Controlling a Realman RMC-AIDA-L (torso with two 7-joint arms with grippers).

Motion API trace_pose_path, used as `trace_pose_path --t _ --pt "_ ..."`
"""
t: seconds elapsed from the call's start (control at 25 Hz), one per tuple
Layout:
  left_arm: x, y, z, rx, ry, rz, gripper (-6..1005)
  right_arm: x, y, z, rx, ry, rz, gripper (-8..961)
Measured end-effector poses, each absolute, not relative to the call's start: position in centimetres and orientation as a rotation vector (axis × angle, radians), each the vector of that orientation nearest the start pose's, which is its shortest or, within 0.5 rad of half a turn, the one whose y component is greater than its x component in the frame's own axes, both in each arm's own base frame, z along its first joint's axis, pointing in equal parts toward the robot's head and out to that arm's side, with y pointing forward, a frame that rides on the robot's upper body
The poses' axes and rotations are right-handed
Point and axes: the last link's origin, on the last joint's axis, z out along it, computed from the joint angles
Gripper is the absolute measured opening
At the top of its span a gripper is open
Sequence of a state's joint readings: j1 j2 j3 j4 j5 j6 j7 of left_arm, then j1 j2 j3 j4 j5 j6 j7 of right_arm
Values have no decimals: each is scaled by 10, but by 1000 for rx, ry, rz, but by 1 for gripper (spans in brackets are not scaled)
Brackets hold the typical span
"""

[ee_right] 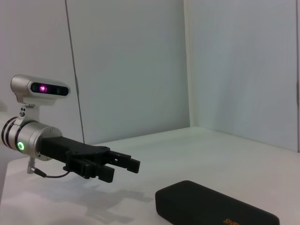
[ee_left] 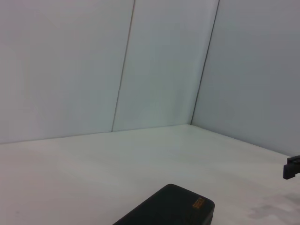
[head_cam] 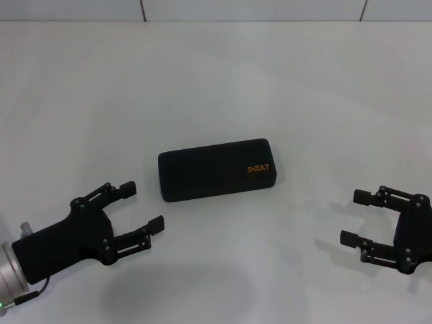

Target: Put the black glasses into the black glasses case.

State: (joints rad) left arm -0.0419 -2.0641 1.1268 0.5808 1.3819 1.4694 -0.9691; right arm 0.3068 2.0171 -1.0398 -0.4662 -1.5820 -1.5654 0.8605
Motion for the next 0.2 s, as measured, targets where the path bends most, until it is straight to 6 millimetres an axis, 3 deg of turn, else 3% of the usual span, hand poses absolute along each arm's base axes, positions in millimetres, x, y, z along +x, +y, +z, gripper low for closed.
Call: trace_pose_path --t 0.2 --pt "-339 206 -21 -2425 -648 -816 874 304 258 -20 -2676 280 808 713"
